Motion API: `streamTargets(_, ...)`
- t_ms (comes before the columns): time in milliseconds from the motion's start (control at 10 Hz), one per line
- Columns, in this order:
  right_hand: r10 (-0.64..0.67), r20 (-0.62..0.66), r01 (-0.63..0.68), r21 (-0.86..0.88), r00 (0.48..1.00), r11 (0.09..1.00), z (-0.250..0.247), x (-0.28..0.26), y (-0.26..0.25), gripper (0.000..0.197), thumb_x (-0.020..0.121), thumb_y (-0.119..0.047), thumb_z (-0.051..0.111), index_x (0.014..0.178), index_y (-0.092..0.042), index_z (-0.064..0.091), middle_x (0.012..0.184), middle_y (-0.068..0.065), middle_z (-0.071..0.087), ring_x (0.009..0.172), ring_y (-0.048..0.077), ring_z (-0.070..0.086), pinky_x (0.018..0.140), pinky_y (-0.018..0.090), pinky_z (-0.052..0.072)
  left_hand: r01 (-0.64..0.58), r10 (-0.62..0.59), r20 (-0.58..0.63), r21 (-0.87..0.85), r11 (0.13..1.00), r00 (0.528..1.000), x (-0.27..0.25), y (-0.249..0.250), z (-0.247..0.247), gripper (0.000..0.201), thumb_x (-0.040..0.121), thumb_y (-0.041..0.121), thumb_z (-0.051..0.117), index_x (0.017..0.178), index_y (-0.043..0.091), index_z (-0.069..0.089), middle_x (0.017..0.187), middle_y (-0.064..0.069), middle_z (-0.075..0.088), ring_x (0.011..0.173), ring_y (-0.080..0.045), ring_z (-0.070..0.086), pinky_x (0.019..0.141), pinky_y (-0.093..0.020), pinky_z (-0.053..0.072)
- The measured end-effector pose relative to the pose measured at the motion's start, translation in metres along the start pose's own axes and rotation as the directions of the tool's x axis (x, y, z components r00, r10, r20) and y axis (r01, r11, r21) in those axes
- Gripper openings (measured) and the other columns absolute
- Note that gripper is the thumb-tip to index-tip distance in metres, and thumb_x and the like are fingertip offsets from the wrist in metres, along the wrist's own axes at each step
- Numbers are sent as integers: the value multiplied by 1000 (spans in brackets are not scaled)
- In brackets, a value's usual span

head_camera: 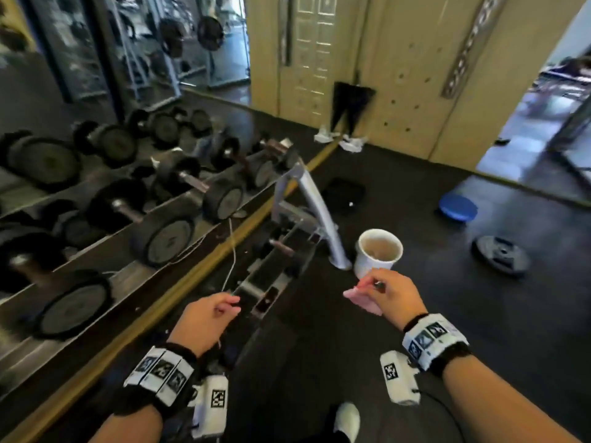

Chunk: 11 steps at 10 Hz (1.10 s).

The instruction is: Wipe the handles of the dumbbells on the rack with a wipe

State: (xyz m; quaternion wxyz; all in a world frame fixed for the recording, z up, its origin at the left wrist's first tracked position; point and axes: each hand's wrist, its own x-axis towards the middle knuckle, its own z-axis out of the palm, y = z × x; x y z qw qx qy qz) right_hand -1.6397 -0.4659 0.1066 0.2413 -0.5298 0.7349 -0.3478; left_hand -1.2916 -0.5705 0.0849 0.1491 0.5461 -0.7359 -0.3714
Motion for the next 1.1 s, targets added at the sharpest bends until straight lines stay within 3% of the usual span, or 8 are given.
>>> streamTargets(100,85,-45,-81,80,995,994,-54,47,51,16,84,1,72,73,-10,67,68,-19,72,65,-12,65,57,0,43,5,-5,16,-20,1000,1000,67,49,37,16,89,17,70,97,31,71,80,11,72,79,-8,67,83,-28,50)
streamTargets(300,113,-104,-128,-147,988,981,-169,150,126,11,79,-31,78,73,-31,69,84,-14,67,79,3,63,73,24,50,-36,37,11,-22,999,999,182,156,100,18,88,21,71,98,36,69,84,14,71,79,6,63,72,-11,41)
streamTargets(400,101,-150,-132,-208,983,969,-206,201,155,12,84,-27,69,75,-34,65,84,-13,65,78,8,60,73,29,47,-72,72,25,-4,997,997,230,201,124,18,89,19,70,102,31,69,93,17,69,89,6,62,81,-12,43)
streamTargets(700,183,-322,-232,-123,929,965,-233,391,245,23,89,-19,67,78,-37,58,88,-11,59,75,4,56,62,16,38,-122,114,129,60,991,985,396,275,187,19,91,21,69,109,27,68,101,14,65,97,1,60,89,-15,43)
streamTargets(800,380,-196,-397,-52,904,917,-211,453,288,16,89,-20,66,83,-35,64,104,-1,67,96,23,65,80,32,52,-105,91,181,68,992,979,458,285,199,21,91,24,68,112,29,67,107,13,66,103,-2,61,97,-23,47)
streamTargets(900,476,-7,-476,-26,880,879,-189,485,324,41,86,-13,71,127,-20,65,154,8,39,135,30,47,109,36,41,-54,31,234,92,994,972,516,291,202,24,93,25,66,116,28,67,110,12,68,105,-5,62,100,-29,47)
streamTargets(1000,515,26,-516,79,857,853,-200,502,345,56,87,-13,73,138,-23,55,162,0,22,142,24,36,114,29,33,-14,-2,265,57,998,964,557,305,208,24,94,27,64,118,29,66,111,13,68,105,-3,61,101,-30,47)
streamTargets(1100,511,9,-507,150,859,849,-232,514,356,58,87,-7,72,140,-23,54,158,0,34,140,26,40,115,37,35,-51,32,288,57,997,957,587,322,215,22,95,26,63,117,28,67,107,12,69,100,0,63,91,-17,47)
